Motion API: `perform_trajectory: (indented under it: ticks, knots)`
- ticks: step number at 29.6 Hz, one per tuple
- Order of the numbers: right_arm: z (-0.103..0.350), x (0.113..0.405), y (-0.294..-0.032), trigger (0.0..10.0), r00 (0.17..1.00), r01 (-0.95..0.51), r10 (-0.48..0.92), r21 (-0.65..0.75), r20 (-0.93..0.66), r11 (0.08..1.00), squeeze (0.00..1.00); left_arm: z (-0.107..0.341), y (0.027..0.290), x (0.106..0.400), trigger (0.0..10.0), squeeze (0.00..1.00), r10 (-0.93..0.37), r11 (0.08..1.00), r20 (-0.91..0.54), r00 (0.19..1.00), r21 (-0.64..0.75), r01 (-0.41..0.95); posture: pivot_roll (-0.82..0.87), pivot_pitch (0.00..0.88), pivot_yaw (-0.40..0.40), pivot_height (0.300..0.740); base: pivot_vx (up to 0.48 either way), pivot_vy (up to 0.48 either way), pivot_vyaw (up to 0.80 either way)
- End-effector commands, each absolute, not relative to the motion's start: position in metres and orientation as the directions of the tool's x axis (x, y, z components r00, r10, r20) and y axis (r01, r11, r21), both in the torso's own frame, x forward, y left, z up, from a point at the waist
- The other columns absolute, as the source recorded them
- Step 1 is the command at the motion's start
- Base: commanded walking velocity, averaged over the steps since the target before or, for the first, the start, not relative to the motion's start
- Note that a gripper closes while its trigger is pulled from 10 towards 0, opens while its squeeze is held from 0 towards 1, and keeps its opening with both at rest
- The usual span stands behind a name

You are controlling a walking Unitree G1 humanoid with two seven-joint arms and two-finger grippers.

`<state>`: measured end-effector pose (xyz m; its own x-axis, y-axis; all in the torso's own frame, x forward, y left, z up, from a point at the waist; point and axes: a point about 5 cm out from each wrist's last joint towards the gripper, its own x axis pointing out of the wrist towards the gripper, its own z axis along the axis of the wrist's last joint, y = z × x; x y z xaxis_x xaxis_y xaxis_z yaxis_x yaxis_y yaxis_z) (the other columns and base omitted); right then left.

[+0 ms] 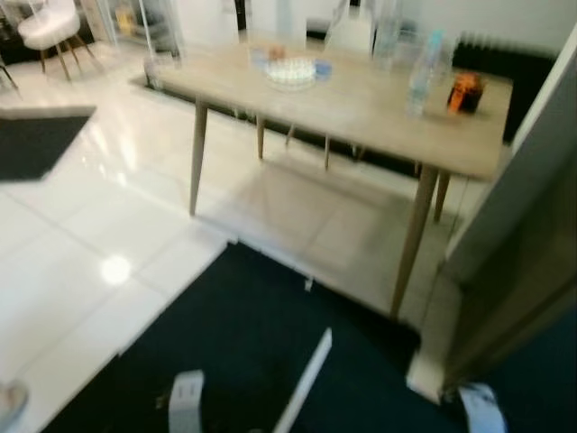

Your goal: Restocking fridge

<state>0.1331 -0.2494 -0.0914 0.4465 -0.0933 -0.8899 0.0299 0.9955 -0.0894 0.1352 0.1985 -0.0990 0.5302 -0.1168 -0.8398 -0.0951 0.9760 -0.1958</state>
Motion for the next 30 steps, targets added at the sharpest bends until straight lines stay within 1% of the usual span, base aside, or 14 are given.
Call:
perform_trajectory:
  ticks: [1,8,12,19,30]
  knots:
    - [-0.0897,0.1332,-0.2554,10.0,0.446,0.026,-0.11,-0.11,-0.888,0.994,0.0,-0.0988,0.1987,0.1358,10.0,0.0,-0.12,0.977,-0.841,0.527,-0.193,-0.086,-0.02,0.011,-0.011,0.74,0.341,0.0,0.0]
    - [-0.0902,0.1325,-0.2549,10.0,0.44,0.029,-0.112,-0.11,-0.891,0.993,0.0,-0.0985,0.1994,0.1364,10.0,0.0,-0.121,0.979,-0.842,0.526,-0.19,-0.079,-0.02,0.009,-0.009,0.74,0.338,0.0,0.0]
    - [-0.0909,0.1313,-0.2544,10.0,0.429,0.029,-0.11,-0.107,-0.897,0.994,0.0,-0.0983,0.1993,0.1369,10.0,0.0,-0.122,0.979,-0.842,0.526,-0.189,-0.075,-0.02,0.004,-0.009,0.74,0.34,0.0,-0.76]
    - [-0.0904,0.1327,-0.2543,10.0,0.437,0.034,-0.113,-0.109,-0.892,0.993,0.0,-0.098,0.1993,0.1378,10.0,0.0,-0.123,0.979,-0.84,0.528,-0.19,-0.073,-0.02,0.007,-0.006,0.74,0.34,0.0,-0.77]
    - [-0.0897,0.1343,-0.2543,10.0,0.45,0.047,-0.116,-0.106,-0.885,0.993,0.0,-0.099,0.1969,0.1361,10.0,0.0,-0.125,0.978,-0.842,0.525,-0.195,-0.078,-0.02,0.011,-0.005,0.74,0.339,0.0,0.0]
